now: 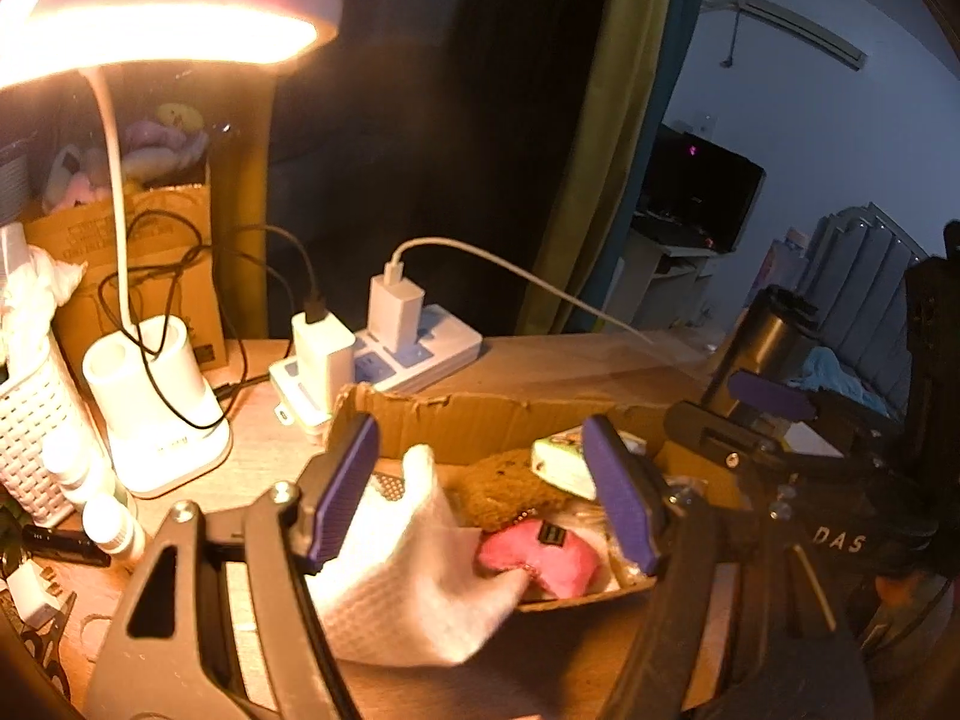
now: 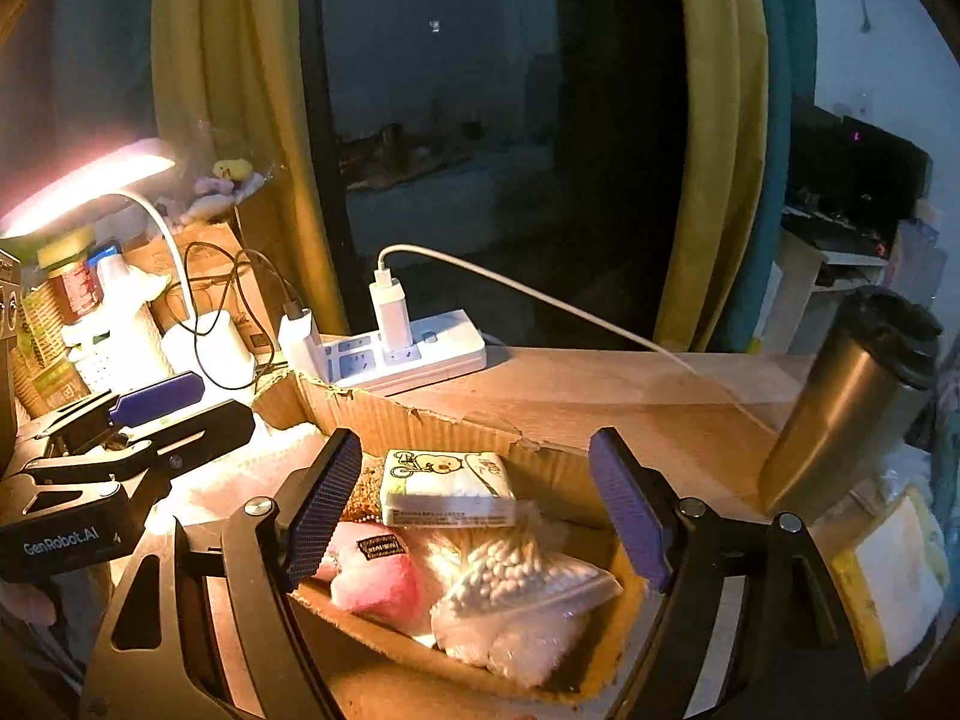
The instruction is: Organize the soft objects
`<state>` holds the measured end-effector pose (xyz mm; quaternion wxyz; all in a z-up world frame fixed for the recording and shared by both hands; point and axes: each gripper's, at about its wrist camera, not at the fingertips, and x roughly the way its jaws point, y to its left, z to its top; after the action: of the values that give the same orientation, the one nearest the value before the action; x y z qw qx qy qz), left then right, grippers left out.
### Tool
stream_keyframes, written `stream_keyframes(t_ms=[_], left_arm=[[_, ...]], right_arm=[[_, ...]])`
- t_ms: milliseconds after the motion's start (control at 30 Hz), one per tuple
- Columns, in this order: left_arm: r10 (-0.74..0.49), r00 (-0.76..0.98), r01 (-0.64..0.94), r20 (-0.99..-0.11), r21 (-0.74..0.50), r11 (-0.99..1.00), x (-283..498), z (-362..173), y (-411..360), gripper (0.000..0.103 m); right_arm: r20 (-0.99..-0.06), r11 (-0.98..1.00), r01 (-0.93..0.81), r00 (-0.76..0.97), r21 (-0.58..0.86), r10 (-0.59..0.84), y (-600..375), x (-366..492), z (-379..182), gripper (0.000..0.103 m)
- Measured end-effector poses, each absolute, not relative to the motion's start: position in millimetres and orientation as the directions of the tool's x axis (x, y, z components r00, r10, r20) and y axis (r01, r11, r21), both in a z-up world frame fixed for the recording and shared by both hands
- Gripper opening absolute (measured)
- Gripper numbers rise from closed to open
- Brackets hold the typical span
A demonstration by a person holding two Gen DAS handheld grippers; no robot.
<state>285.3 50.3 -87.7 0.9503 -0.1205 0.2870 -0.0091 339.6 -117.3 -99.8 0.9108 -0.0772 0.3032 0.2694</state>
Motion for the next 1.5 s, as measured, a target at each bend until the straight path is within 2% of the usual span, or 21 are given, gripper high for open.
stream_keyframes(t_ms=[1033, 1067, 1167, 1500], left_arm=[[-0.089, 0.910, 0.029, -0.404, -0.153, 0.988, 164.2, -12.5, 4.8, 0.076], [-0.090, 0.913, 0.031, -0.398, -0.151, 0.988, 159.1, -9.8, 3.7, 0.077], [-0.094, 0.919, 0.040, -0.383, -0.146, 0.988, 147.8, -4.1, 1.3, 0.091], [-0.077, 0.937, 0.035, -0.341, -0.127, 0.991, 103.3, 18.6, -7.2, 0.093]], right_arm=[[-0.430, 0.881, -0.472, 0.802, -0.031, 0.414, -177.8, 202.1, -28.6, 0.081], [-0.422, 0.882, -0.471, 0.806, -0.034, 0.415, -179.5, 196.7, -25.4, 0.081], [-0.400, 0.882, -0.469, 0.817, -0.042, 0.415, -182.3, 181.2, -18.0, 0.081], [-0.328, 0.889, -0.454, 0.850, -0.059, 0.412, -194.3, 128.8, 6.3, 0.081]])
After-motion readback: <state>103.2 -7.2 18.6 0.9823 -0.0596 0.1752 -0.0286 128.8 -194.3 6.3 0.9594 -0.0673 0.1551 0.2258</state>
